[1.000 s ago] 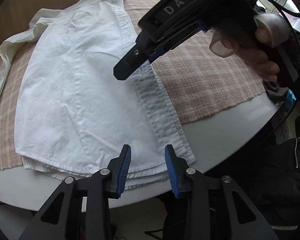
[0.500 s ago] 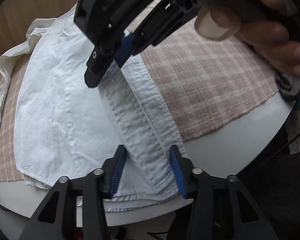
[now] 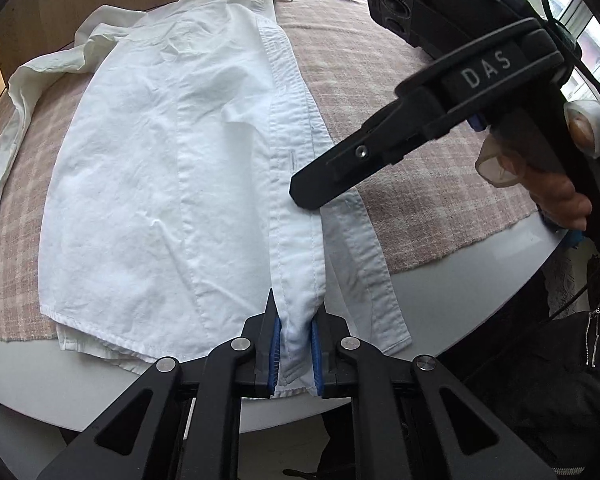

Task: Fold clothes
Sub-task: 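Pinch the placket at the hem with the left gripper while the right gripper grasps the hem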

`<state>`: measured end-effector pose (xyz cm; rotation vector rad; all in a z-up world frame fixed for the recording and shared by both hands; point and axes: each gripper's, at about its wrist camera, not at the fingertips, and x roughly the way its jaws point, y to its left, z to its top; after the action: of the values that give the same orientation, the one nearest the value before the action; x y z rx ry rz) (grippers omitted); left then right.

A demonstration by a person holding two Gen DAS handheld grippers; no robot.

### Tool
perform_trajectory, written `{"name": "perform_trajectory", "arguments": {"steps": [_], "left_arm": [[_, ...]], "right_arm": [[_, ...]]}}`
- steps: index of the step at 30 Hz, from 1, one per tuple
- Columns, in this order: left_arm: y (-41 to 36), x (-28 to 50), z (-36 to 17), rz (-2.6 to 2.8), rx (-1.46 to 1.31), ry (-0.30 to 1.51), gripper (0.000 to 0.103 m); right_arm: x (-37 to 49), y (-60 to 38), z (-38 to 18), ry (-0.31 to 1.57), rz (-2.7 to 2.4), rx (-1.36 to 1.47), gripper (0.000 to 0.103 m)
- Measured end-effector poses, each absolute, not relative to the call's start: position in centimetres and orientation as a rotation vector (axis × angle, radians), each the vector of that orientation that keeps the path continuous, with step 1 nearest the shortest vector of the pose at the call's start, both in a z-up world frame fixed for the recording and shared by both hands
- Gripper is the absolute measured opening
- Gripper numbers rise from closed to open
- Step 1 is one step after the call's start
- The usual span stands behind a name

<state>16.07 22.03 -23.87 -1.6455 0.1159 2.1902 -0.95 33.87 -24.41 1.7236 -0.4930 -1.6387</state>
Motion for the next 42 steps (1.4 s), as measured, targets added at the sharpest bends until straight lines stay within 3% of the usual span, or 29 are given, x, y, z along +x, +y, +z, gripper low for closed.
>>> {"name": "perform_trajectory", "arguments": {"steps": [3,8,12,13,15,22,24,26,28,30,31,32,33,38,42], "left_arm": [[21.9,16.3,-24.2,2.173,-1.655,0.112,0.013],[21.9,18.1,-23.0,2.145,-1.6,0.063,0.041],[23.9,18.6,-22.4,2.181,-1.577,0.049,0.045],[25.2,18.3,-22.4,2.19,-1.578,0.049,0.046],[26.8,17.7,-22.3,2.222,-1.578,0.11,0.047],[29.0,16.0,-23.3,2.328,-1.591,0.279,0.057],[28.8,15.5,-23.8,2.35,-1.599,0.284,0.049],[27.7,15.0,-23.5,2.374,-1.598,0.223,0.007],[26.3,14.6,-22.9,2.396,-1.591,0.139,0.003],[24.5,14.2,-21.7,2.436,-1.584,0.074,0.003],[23.7,14.1,-21.0,2.462,-1.583,0.067,0.002],[22.8,14.0,-20.2,2.484,-1.579,0.06,0.002],[21.9,13.9,-19.3,2.507,-1.57,0.051,0.002],[19.7,14.5,-16.0,2.547,-1.524,0.096,0.003],[21.4,14.5,-16.2,2.498,-1.538,0.154,0.003]], "right_arm": [[-1.1,33.3,-24.9,-0.536,-1.622,1.723,0.049],[-1.8,32.9,-25.2,-0.553,-1.624,1.716,0.049],[-1.7,32.2,-24.8,-0.512,-1.649,1.71,0.048],[-1.9,32.2,-24.6,-0.523,-1.644,1.711,0.045],[-2.1,32.2,-24.3,-0.544,-1.633,1.713,0.018],[-2.8,32.3,-23.2,-0.616,-1.595,1.72,0.009],[-3.0,32.4,-22.8,-0.637,-1.584,1.721,0.009],[-3.2,32.4,-22.7,-0.653,-1.571,1.718,0.009],[-3.4,32.4,-22.4,-0.65,-1.556,1.694,0.009],[-3.8,33.0,-21.8,-0.641,-1.586,1.662,0.015],[-4.1,33.6,-21.5,-0.638,-1.618,1.648,0.024],[-4.4,34.2,-21.1,-0.635,-1.65,1.633,0.051],[-4.7,34.8,-20.9,-0.637,-1.682,1.62,0.07],[-9.1,37.7,-22.2,-0.803,-1.729,1.617,0.071],[-13.4,38.8,-22.6,-0.845,-1.785,1.629,0.071]]}}
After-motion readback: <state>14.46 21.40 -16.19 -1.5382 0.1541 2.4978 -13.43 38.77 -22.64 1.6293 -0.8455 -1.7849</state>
